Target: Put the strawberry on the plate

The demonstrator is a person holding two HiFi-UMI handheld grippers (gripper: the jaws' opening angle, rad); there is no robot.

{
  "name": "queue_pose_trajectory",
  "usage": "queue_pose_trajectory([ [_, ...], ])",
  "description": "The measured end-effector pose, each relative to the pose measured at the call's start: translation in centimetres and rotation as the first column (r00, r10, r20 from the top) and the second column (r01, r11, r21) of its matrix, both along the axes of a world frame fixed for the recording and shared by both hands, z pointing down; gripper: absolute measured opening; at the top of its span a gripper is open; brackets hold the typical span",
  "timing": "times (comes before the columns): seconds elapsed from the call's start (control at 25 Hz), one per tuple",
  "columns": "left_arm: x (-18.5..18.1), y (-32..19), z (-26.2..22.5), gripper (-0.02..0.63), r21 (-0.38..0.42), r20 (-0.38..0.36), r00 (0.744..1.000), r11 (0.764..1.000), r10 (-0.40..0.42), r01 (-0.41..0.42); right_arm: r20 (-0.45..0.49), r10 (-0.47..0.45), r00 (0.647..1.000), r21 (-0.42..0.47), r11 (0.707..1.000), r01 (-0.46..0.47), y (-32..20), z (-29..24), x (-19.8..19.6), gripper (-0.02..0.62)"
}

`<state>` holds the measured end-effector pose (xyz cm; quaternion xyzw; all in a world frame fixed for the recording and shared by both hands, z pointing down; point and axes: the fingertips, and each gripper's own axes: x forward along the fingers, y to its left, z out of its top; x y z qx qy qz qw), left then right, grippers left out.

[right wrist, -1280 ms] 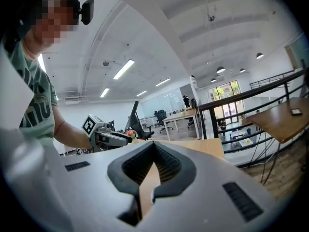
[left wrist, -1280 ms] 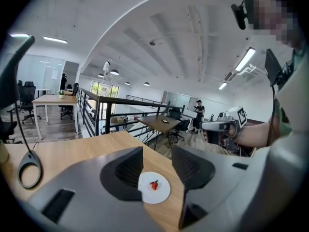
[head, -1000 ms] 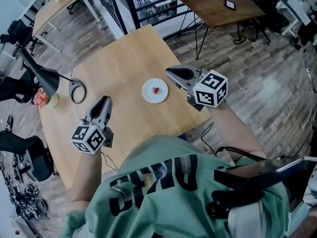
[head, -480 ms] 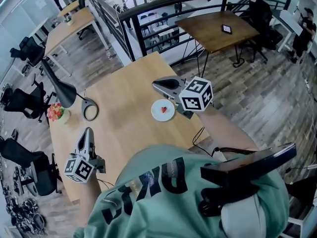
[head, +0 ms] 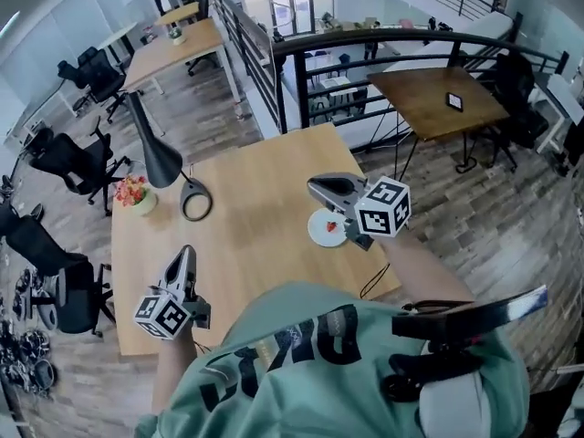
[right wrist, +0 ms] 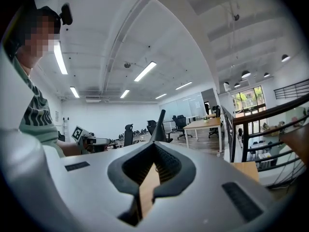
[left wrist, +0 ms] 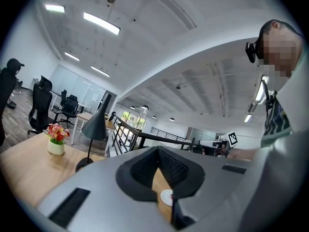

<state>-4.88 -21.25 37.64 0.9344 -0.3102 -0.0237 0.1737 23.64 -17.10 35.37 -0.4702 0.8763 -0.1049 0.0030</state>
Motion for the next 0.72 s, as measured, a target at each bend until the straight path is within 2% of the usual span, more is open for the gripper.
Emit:
queue_pose_trajectory([
  [0.16, 1.1, 0.0, 1.5, 0.005, -0.029, -0.002, 1.000, 0.999, 0.030, -0.030, 0.005, 0.010, 1.000, -0.020, 1.000, -0.010, 0.3, 1.3, 0.1, 0.004],
  [0.44, 2.9, 0.8, 0.7, 0.005, -0.033, -0.002, 0.998, 0.998, 0.056, -0.056, 0.010, 0.008, 1.000, -0.014, 1.000, -0.008, -0.1, 0.9, 1.5, 0.005],
  [0.72, 2.1, 0.7, 0.9, 0.005, -0.025, -0.031, 0.999, 0.999, -0.034, 0.033, -0.015, -0.079, 0.997, -0.004, 0.997, 0.079, -2.9, 0.2, 1.2, 0.004],
])
